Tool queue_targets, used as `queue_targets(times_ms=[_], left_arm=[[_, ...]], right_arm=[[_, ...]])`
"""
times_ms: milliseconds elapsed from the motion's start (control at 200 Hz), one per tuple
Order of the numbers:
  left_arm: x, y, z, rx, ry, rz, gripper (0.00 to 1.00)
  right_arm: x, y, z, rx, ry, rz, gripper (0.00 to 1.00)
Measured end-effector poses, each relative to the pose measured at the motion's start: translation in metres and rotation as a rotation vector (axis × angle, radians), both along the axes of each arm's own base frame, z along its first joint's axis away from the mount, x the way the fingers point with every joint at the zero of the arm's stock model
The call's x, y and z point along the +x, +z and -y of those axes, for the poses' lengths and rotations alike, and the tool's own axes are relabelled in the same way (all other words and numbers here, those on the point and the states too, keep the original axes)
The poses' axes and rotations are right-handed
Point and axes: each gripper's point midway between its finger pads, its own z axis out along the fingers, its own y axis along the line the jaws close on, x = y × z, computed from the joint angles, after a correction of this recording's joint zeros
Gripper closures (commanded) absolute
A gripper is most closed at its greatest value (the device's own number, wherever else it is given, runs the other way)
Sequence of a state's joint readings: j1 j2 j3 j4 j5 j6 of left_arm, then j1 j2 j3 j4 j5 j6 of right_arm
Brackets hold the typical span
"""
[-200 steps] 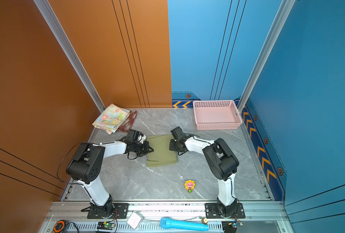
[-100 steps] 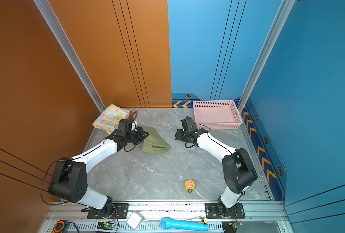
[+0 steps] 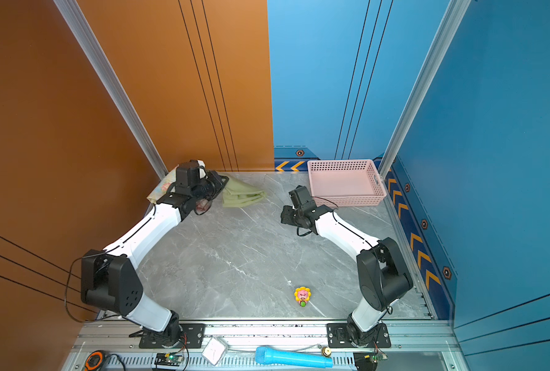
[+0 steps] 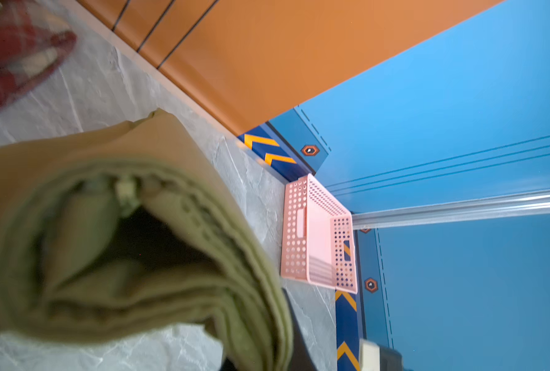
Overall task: Fold and stack the skirts
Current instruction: 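Carry the olive skirt with the left gripper onto the floral and plaid stack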
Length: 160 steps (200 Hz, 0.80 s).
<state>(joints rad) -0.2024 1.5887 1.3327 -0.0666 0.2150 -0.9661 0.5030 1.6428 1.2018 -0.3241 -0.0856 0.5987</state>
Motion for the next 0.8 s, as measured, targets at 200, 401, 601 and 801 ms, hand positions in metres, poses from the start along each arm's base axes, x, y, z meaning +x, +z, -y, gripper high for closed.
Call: queue_targets(times_ms=[200,401,601,801], left_arm=[[0.029,0.018,-0.045,0.012,0.115,0.054,1.0],[0.051,0.027,-0.096,0.022,0.218,0.114,1.0],[0.072,0.029,-0.152,0.036,0.317,0.154,1.0],[0.089,0.023,-0.195,0.043,0.387,0.175,1.0]], right_arm=[[-0.002,0.008,0.004,-0.005,-0.001,0.022,0.42],[-0.008,0.011,0.007,-0.012,0.01,0.032,0.42],[-0.009,0.017,0.012,-0.026,0.007,0.055,0.41],[-0.009,0.018,0.015,-0.046,0.005,0.068,0.41]])
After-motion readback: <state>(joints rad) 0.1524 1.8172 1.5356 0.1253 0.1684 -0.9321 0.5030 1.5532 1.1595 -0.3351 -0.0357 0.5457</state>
